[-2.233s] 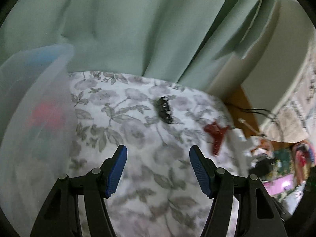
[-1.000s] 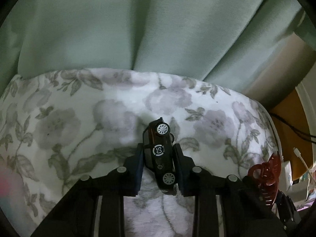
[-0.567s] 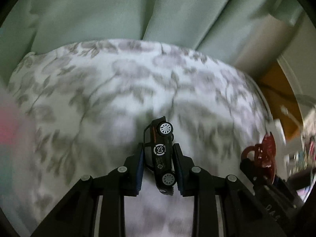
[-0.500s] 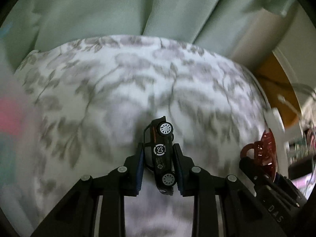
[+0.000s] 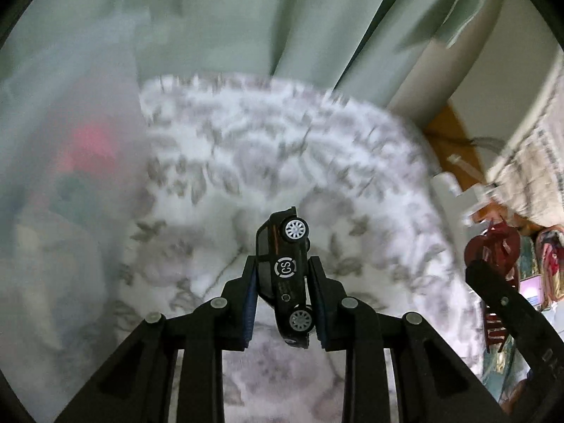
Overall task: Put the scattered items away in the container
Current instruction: 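Carry the toy car with the left gripper over the clear box while the right carries the claw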
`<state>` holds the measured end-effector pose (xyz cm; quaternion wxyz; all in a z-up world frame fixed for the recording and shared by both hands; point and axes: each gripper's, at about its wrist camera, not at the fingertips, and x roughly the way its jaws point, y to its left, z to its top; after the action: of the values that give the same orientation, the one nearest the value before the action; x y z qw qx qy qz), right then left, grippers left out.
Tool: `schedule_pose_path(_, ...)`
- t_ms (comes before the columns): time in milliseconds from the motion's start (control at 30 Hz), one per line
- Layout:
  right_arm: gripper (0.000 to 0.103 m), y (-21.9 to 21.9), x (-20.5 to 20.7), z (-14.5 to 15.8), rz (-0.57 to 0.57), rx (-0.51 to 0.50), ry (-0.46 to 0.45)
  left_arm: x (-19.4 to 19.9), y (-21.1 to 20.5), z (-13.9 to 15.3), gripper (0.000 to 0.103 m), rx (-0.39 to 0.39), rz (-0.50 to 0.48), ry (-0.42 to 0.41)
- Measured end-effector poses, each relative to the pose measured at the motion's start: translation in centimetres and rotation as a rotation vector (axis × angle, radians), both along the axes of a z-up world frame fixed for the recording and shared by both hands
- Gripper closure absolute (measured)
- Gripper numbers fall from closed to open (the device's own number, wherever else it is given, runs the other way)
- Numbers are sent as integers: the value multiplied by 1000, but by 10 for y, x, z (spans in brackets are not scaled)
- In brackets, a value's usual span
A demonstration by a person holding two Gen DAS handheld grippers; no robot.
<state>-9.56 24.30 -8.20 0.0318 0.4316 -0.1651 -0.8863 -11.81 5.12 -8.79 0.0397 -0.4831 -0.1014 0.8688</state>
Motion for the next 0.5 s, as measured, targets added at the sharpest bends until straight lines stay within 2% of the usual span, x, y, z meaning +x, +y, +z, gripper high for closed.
schedule_pose_path(267, 53, -8, 35, 73, 35, -37, 156, 38, -10, 84, 75, 37, -17, 192)
schedule_pose_path(500, 53, -18, 69, 121, 78, -76, 256, 75, -19, 124, 75, 62, -31, 287)
